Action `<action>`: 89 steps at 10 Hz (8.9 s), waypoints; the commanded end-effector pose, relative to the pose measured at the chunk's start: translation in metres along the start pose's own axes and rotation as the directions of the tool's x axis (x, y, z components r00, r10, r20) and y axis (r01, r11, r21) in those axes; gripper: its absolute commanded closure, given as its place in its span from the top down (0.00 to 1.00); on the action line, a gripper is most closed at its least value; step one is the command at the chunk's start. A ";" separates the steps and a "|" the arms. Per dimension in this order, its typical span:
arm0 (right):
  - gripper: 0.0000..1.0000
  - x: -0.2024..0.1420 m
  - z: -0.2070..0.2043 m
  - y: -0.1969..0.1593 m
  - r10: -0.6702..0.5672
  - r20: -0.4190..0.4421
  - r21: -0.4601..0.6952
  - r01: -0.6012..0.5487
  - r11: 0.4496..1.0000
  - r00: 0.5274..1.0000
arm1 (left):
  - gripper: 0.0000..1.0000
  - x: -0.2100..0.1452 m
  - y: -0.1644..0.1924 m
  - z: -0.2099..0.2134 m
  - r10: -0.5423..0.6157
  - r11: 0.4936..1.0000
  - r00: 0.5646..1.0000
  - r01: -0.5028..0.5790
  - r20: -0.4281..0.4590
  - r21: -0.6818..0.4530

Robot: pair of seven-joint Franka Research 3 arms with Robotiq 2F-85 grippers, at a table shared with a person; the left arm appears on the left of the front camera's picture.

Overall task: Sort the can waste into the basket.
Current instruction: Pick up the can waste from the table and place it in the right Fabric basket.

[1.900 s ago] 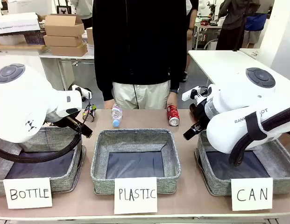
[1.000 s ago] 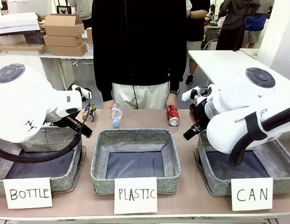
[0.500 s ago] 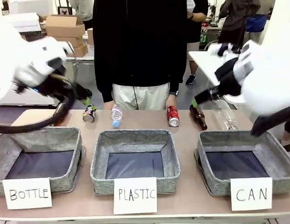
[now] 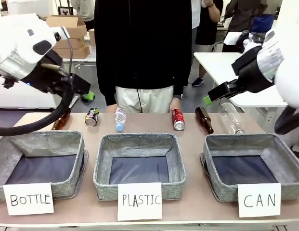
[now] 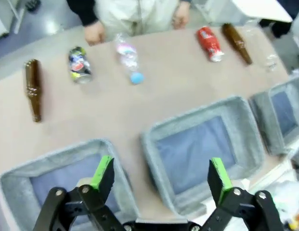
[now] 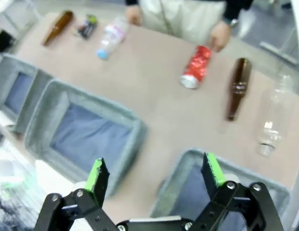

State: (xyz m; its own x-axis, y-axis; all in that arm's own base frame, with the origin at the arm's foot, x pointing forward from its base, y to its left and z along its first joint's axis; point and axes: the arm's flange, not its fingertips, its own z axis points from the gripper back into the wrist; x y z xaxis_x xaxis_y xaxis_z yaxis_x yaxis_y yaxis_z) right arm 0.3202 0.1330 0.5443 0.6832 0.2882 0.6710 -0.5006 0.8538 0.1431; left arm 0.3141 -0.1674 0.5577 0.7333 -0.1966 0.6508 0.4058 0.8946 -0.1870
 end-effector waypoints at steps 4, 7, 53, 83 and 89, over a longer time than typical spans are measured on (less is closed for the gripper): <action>1.00 0.041 0.009 -0.041 -0.422 -0.621 0.582 0.749 0.316 0.661 | 1.00 0.037 0.070 0.025 0.619 0.530 0.529 -0.827 -0.581 -0.188; 1.00 0.024 -0.004 -0.055 -0.462 -0.642 0.578 0.782 0.233 0.612 | 1.00 0.012 0.141 0.053 0.693 0.185 0.500 -0.820 -0.520 -0.541; 1.00 0.017 -0.003 -0.065 -0.406 -0.558 0.676 0.680 0.283 0.724 | 1.00 0.095 0.166 0.046 0.721 0.670 0.619 -0.738 -0.312 0.083; 1.00 0.017 -0.003 -0.065 -0.406 -0.558 0.676 0.680 0.283 0.724 | 0.00 0.154 0.240 -0.399 0.431 0.898 0.658 -0.243 -0.618 0.368; 1.00 0.017 -0.003 -0.065 -0.406 -0.558 0.676 0.680 0.283 0.724 | 0.00 0.154 0.240 -0.399 0.454 0.886 0.664 -0.269 -0.594 0.377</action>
State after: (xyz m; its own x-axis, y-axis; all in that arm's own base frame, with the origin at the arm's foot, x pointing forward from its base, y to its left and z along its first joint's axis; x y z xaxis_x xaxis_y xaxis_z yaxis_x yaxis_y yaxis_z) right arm 0.3644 0.0814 0.5417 0.9946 0.1039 0.0001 -0.0181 0.1717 0.9850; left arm 0.7375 -0.1438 0.3174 0.9945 0.0126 -0.1039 -0.0190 0.9980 -0.0606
